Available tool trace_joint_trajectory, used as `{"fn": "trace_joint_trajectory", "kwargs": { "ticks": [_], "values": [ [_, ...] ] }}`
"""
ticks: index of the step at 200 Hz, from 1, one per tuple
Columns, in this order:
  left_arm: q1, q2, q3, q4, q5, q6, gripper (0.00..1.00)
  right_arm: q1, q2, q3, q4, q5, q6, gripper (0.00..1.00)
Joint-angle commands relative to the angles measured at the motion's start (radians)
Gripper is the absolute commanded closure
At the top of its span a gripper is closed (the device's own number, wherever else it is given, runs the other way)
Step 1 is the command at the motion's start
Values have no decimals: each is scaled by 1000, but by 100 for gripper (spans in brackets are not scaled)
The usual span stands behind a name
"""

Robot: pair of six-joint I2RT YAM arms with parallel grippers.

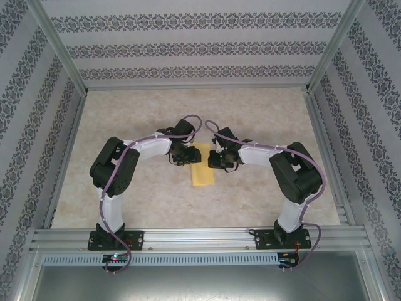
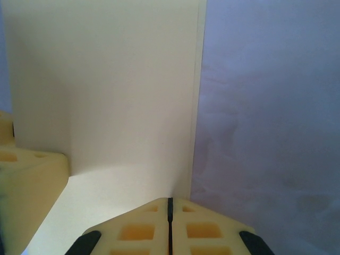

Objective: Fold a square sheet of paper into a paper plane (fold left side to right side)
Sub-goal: Hold the square sheet of paper at the center of the table, then first fold the square sheet of paper in half at the center of the table.

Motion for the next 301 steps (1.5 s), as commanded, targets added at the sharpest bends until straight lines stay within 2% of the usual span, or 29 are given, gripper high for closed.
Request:
{"fn": "trace_joint_trajectory", "kwargs": {
  "ticks": [1,34,59,97,111,138,159,190,222,301],
  "values": [
    [-70,104,-21,125,45,9,50,15,33,15,-52,13,-25,93],
    [-59,44,-26,110,34,18,47,15,47,12,-68,14,-28,93],
    [-20,-34,-62,122,25,5,41,15,51,11,-71,13,-28,93],
    [44,-192,-196,284,95,-31,35,18,58,12,-75,11,-29,93],
    [48,-219,-222,331,149,-36,41,18,58,14,-76,9,-30,93],
    [47,-206,-267,461,284,-93,67,19,58,14,-78,12,-31,93],
    [47,-176,-285,522,318,-119,76,21,58,15,-80,11,-31,93],
    [47,-112,-275,546,342,-118,82,21,61,22,-88,12,-34,93],
    [48,-82,-265,464,269,-57,83,24,66,30,-100,12,-40,93],
    [79,-68,-321,452,243,-19,83,24,72,40,-156,40,-65,93]
  ]
}}
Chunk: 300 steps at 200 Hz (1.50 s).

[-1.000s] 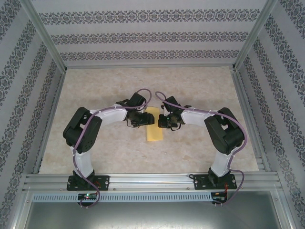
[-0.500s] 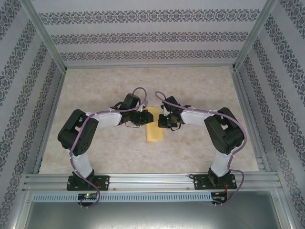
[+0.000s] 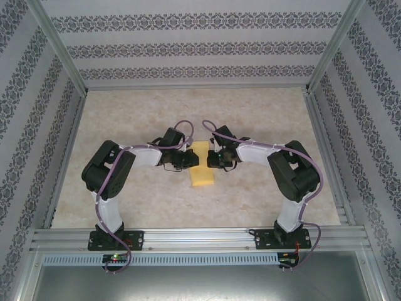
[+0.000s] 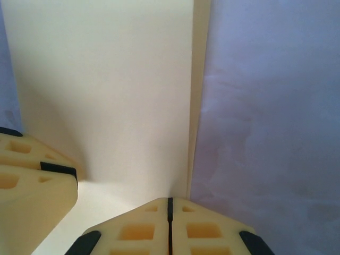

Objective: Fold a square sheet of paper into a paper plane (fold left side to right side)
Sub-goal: First fold the square sheet of paper in half at the center of the table.

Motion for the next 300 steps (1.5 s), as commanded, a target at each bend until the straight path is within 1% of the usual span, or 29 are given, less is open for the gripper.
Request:
{"fn": "trace_joint_trajectory", "kwargs": {
  "ticks": [1,39,99,113,130,150,173,202,224,300],
  "values": [
    [20,14,-23,-24,-16,39,83,17,44,-6,-101,41,-25,93],
    [44,-8,-54,-25,-18,52,80,17,50,-4,-116,49,-33,93],
    [94,-74,-98,-51,-10,81,79,15,56,-4,-119,50,-37,93],
    [95,-104,-103,-53,-6,96,80,15,55,-4,-116,47,-37,93],
    [96,-138,-116,-14,20,94,85,16,53,-5,-111,44,-35,93],
    [90,-160,-138,85,76,58,88,16,52,-4,-114,47,-34,93],
    [67,-143,-136,164,104,18,88,17,55,-3,-110,44,-34,93],
    [29,-66,-93,161,104,17,89,17,61,3,-113,41,-34,93],
    [17,-33,-87,163,101,20,89,17,61,5,-116,41,-37,93],
    [7,-73,-164,114,105,87,91,17,66,10,-121,38,-37,93]
  ]
}}
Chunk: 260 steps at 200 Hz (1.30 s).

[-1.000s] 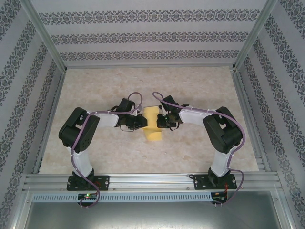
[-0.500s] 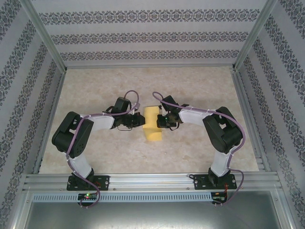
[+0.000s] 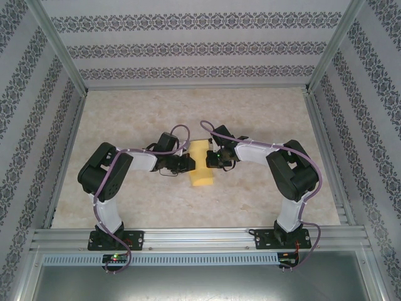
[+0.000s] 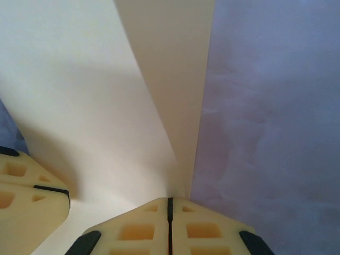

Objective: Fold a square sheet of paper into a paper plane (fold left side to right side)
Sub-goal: First fold the square sheet of paper in half at the center of the table, then hold the square sheet of paper at the center of the table.

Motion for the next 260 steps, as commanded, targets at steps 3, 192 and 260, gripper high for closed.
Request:
{"fn": "trace_joint_trajectory", "kwargs": {
  "ticks": [3,192,260],
  "values": [
    [-13,-37,-38,-19,21,53,91,6,52,-13,-96,32,-16,93],
    [1,-168,-8,-87,26,47,90,8,54,-8,-102,29,-19,93],
    [-5,-32,56,-67,20,75,90,12,59,-1,-106,28,-20,93]
  ]
}}
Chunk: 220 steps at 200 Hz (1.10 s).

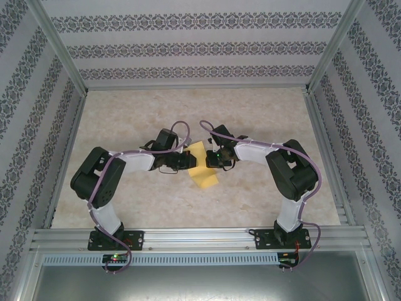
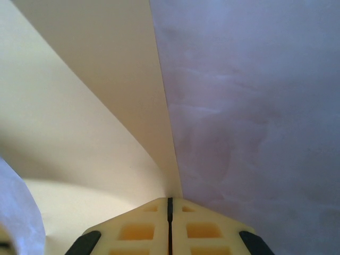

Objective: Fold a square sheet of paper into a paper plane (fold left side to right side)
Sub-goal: Hold the square sheet of paper at the center of the table.

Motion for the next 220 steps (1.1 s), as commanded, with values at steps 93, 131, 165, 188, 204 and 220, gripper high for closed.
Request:
{"fn": "trace_joint_trajectory", "kwargs": {
  "ticks": [93,131,165,188,204,220],
  "values": [
    [-8,86,24,-64,-71,71,90,9,-12,-20,-37,22,-27,93],
    [-14,95,13,-78,-91,81,90,4,-99,-3,-24,18,-43,93],
    [-22,100,16,-90,-108,87,90,16,-126,11,-8,-24,-42,93],
    [-26,102,22,-92,-108,89,90,31,-85,38,15,-89,-30,92],
    [-27,100,25,-93,-108,88,90,36,-43,53,22,-108,-19,92],
    [-27,102,31,-94,-107,87,90,37,0,62,16,-121,-6,93]
  ]
}}
